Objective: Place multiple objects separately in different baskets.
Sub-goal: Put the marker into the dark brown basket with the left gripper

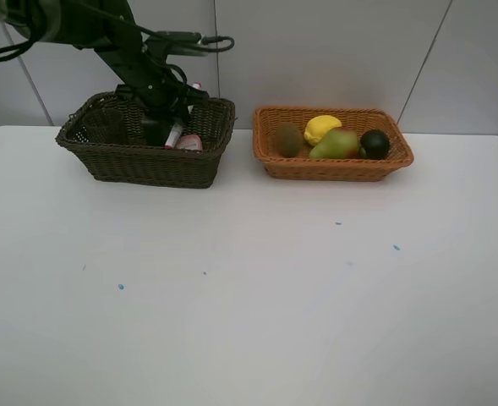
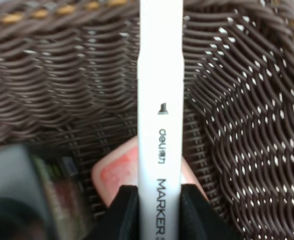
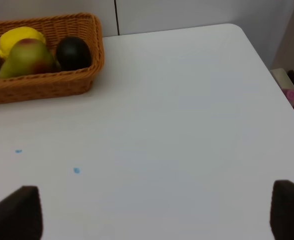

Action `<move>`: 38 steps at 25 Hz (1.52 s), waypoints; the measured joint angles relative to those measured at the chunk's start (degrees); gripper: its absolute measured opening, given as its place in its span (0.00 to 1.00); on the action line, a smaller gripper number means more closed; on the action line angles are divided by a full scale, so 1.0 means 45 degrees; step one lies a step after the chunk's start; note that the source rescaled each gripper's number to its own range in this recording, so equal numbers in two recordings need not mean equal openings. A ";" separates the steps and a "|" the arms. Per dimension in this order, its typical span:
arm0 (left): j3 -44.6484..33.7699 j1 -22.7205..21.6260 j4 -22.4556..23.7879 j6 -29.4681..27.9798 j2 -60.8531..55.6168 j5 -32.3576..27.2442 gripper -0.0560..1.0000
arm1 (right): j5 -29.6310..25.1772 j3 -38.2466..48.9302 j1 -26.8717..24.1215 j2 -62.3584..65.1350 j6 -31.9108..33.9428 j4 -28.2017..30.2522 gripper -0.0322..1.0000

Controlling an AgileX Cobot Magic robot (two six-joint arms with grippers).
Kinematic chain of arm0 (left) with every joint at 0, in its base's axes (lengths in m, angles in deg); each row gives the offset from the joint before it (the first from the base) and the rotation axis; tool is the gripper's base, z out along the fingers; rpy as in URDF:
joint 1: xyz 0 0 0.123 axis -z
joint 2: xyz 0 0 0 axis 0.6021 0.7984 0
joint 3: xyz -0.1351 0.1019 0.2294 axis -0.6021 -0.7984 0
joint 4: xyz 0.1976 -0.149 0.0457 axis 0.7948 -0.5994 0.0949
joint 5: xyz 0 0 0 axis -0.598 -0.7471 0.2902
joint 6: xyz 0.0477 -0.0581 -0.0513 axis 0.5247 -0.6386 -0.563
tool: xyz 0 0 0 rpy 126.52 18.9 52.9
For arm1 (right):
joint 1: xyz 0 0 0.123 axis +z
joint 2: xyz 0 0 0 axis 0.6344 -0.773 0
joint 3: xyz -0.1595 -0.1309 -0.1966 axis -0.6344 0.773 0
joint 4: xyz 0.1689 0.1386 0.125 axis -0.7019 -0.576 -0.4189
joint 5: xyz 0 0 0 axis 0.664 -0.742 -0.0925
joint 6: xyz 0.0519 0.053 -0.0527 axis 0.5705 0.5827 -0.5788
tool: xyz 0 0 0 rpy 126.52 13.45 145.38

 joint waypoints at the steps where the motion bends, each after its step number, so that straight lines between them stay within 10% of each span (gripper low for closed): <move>1: 0.0000 0.0031 -0.0014 0.0069 0.0063 0.0046 0.24 | 0.0000 0.0000 0.0000 0.0000 0.0000 0.0000 1.00; 29: 0.0003 0.0460 -0.0052 0.0466 0.0201 0.1082 0.25 | 0.0000 0.0000 0.0000 0.0000 0.0000 0.0000 0.99; 35: 0.0003 0.0460 -0.0052 0.0466 0.0203 0.1786 0.88 | 0.0000 0.0000 0.0000 0.0000 0.0000 0.0000 0.99; 38: 0.0003 0.0498 -0.0052 0.0466 0.0217 0.2081 0.98 | 0.0000 0.0000 0.0000 0.0000 0.0000 0.0000 0.99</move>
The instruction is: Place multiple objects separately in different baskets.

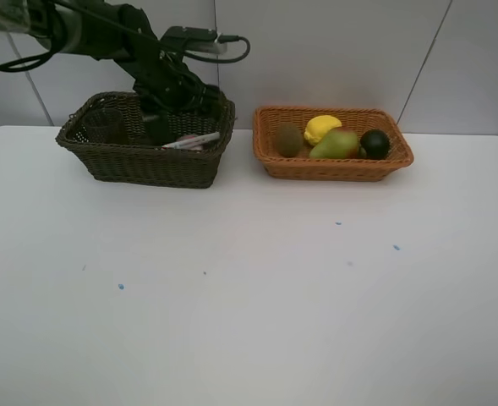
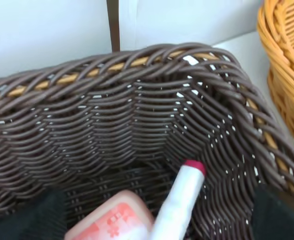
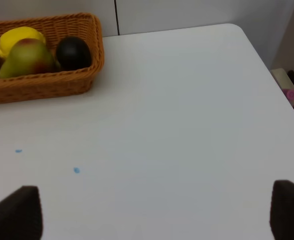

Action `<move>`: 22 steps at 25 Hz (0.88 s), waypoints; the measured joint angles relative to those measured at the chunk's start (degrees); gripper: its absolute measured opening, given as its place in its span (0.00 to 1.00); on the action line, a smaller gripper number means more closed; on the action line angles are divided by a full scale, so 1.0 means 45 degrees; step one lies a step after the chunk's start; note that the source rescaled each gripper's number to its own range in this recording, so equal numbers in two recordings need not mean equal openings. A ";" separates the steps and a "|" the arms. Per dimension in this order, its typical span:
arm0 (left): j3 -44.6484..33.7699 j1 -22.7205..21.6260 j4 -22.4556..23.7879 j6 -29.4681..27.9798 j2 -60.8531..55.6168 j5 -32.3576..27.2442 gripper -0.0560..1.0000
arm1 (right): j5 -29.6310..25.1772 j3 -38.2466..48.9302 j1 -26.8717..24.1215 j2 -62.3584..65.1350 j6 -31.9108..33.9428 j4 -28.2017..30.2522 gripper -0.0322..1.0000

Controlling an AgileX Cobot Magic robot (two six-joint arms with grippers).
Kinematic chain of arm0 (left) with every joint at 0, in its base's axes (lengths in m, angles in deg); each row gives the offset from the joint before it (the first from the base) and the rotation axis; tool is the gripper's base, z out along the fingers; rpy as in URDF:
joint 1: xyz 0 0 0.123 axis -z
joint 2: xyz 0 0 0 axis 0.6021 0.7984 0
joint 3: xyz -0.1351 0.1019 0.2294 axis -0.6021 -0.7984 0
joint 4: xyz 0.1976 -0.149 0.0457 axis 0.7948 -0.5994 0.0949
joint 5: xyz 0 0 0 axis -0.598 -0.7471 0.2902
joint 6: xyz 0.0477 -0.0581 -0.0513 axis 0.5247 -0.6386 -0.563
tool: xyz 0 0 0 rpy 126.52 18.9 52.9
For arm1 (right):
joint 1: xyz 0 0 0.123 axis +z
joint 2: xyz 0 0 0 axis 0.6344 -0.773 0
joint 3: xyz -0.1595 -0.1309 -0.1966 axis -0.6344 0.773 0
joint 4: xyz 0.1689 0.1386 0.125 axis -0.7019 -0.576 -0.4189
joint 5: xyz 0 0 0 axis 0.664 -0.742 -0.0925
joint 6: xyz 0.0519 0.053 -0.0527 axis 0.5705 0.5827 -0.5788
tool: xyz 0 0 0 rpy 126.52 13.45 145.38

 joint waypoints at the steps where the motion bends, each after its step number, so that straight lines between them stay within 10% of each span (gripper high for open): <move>1: 0.0000 0.0027 0.0000 0.0000 0.0000 0.0000 0.99 | 0.0000 0.0000 0.0000 0.0000 0.0000 0.0000 0.99; 22: 0.0000 0.0108 0.0000 0.0000 -0.0703 0.0185 1.00 | 0.0000 0.0000 0.0000 0.0000 -0.0011 0.0000 0.99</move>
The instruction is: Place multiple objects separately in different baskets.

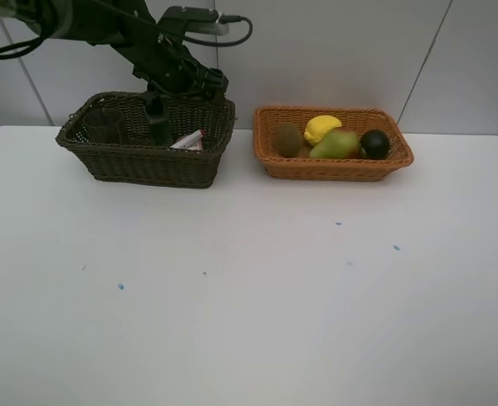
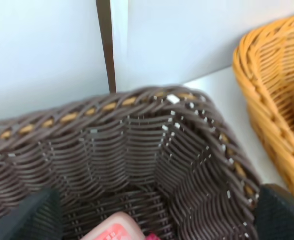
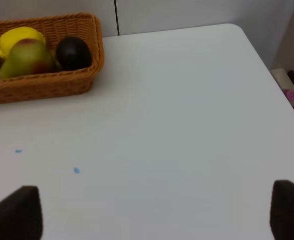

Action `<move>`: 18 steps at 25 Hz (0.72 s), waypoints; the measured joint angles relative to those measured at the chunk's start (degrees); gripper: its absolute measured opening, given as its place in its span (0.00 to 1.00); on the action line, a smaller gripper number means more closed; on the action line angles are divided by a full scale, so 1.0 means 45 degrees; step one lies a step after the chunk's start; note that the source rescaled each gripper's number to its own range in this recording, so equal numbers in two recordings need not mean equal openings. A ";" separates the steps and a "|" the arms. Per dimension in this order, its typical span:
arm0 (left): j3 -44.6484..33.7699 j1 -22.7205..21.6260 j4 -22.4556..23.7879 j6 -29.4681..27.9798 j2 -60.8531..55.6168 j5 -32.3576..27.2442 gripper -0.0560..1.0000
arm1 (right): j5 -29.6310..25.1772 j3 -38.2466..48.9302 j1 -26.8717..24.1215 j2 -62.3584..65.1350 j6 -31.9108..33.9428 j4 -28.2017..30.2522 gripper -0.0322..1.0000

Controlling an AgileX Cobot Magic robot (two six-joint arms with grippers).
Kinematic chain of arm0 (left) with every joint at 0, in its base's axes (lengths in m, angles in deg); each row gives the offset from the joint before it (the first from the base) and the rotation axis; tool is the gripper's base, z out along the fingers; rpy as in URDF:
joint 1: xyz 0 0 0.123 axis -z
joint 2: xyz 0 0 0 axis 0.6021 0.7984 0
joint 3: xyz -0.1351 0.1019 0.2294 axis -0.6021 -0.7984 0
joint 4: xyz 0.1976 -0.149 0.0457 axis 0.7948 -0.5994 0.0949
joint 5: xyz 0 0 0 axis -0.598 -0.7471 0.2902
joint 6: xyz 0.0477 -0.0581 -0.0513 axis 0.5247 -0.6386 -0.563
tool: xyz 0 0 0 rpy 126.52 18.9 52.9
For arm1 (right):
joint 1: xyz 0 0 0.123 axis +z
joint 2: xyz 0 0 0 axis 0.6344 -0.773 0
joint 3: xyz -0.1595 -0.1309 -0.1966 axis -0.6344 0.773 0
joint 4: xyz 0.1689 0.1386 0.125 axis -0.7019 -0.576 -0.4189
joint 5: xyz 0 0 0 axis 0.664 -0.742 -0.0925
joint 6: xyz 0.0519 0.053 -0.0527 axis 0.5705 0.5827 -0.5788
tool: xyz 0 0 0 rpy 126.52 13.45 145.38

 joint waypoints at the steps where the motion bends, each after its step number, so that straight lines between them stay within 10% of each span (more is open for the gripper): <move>1: 0.0000 0.0000 0.0000 0.0000 -0.0102 -0.0114 1.00 | 0.0000 0.0000 0.0000 0.0000 0.0000 0.0000 0.99; 18: 0.0000 0.0000 0.1871 -0.0725 -0.4283 -0.4376 1.00 | 0.0000 0.0000 0.0000 0.0000 -0.0024 0.0000 0.99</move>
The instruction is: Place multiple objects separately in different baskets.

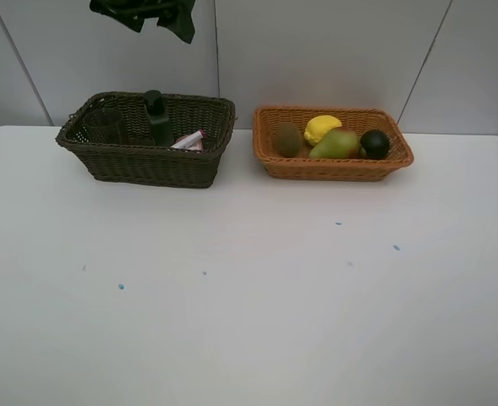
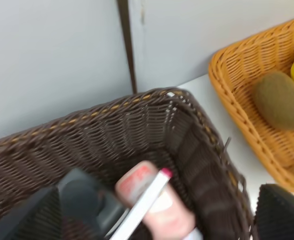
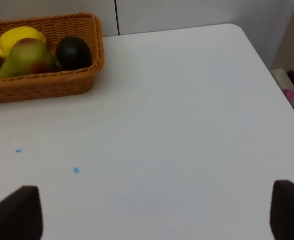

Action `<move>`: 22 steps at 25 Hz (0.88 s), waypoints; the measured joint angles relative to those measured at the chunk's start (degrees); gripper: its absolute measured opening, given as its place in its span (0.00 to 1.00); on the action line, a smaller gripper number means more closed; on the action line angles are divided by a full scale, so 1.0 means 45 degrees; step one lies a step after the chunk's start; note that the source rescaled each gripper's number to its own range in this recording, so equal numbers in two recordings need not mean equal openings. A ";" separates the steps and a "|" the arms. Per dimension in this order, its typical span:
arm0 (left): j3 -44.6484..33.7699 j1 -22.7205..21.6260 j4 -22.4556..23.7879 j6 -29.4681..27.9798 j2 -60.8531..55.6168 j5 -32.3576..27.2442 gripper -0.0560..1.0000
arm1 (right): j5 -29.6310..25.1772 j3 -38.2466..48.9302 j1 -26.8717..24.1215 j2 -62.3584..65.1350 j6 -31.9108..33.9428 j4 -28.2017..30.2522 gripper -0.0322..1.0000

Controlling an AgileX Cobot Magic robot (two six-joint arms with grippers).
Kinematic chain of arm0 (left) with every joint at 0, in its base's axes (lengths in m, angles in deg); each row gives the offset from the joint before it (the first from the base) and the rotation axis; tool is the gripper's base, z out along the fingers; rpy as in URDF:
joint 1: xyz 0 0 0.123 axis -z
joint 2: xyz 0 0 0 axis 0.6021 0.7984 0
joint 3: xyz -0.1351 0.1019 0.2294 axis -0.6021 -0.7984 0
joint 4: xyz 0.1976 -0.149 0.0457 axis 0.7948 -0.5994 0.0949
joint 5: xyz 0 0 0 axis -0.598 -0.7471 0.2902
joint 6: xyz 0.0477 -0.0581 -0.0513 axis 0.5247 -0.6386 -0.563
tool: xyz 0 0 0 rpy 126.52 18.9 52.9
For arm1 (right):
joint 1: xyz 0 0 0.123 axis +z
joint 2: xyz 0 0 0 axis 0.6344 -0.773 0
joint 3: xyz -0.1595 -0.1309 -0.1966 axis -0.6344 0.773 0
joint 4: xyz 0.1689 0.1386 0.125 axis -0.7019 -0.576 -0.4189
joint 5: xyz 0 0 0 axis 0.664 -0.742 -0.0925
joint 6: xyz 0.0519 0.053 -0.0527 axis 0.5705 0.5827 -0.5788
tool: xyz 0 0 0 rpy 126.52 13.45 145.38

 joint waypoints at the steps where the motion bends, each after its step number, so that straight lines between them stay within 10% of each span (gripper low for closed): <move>1: 0.0000 0.0000 0.0179 -0.0065 -0.0270 -0.0266 1.00 | 0.0000 0.0000 0.0000 0.0000 0.0000 0.0000 0.99; 22: -0.8340 0.0000 0.2477 -0.2134 -1.2160 -0.2934 1.00 | 0.0000 0.0000 0.0000 0.0000 0.0000 0.0000 0.99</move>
